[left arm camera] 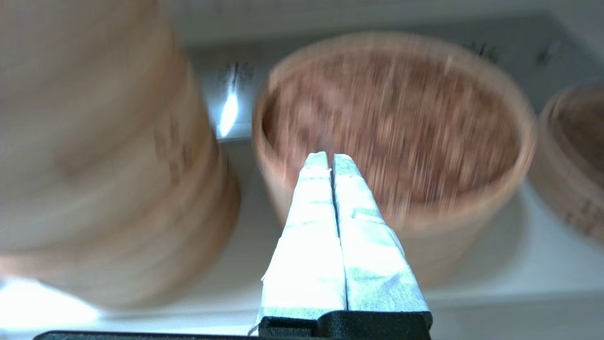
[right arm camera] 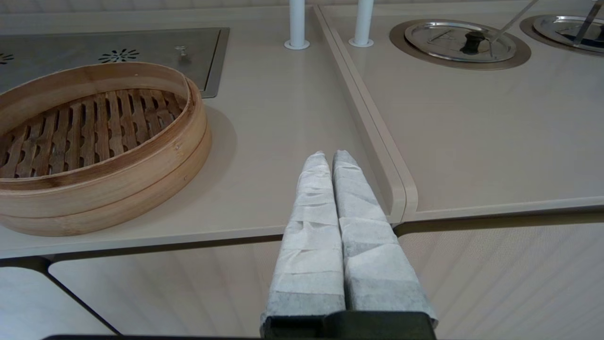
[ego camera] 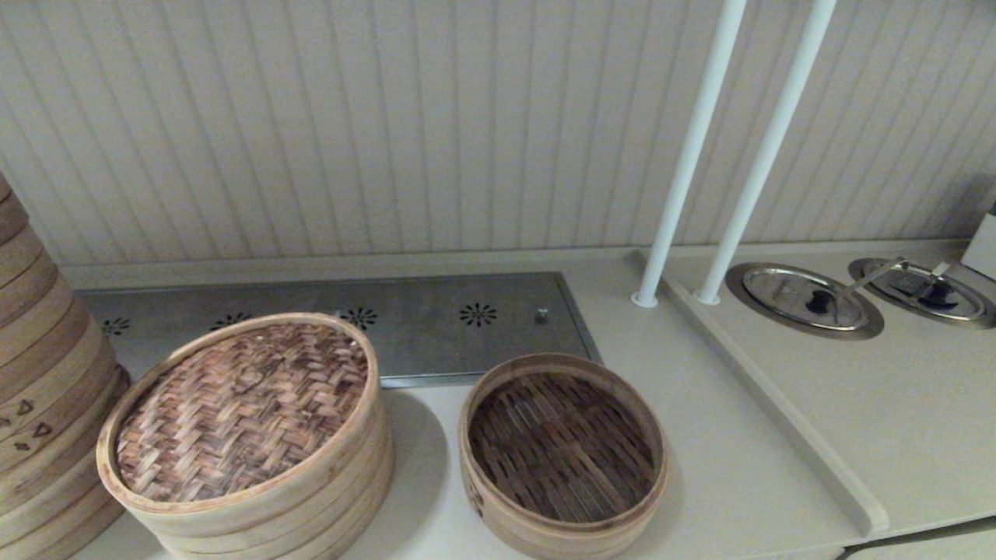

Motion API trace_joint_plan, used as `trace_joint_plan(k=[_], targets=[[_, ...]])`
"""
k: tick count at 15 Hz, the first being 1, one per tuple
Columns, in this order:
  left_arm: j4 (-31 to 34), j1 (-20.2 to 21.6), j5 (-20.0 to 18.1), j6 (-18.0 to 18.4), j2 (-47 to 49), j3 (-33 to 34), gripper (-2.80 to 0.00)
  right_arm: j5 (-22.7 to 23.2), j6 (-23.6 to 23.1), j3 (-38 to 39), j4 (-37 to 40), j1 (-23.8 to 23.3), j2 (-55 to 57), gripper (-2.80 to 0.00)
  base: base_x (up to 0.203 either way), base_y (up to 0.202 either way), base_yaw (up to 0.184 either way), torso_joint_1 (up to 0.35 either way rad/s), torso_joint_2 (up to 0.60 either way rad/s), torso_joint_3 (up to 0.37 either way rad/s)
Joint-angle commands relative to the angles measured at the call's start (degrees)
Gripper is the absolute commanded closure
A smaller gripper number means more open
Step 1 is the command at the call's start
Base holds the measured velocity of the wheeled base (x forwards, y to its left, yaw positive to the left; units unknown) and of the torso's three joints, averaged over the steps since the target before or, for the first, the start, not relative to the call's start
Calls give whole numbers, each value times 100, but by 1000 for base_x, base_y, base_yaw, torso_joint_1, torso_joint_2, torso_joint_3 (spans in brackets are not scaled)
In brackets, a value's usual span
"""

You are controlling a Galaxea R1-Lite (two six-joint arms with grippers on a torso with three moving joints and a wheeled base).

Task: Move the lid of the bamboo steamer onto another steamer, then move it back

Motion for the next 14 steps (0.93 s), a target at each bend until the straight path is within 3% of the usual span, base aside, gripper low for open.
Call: trace_joint_plan(k=[1,5,8,14], targets=[[33,276,-38,-70,-1122,790,0,-1,0,18,0,0,2,0,0,0,0,0,0,0],[-165,542,-249,-477,-1384,1518,0,-1,0,18,0,0,2,0,0,0,0,0,0,0],[-23,240,-231,-484,-1770,1572,0,-1,0,18,0,0,2,0,0,0,0,0,0,0],[139,76,-223,-438,-2705,2040,0,-1,0,18,0,0,2,0,0,0,0,0,0,0]])
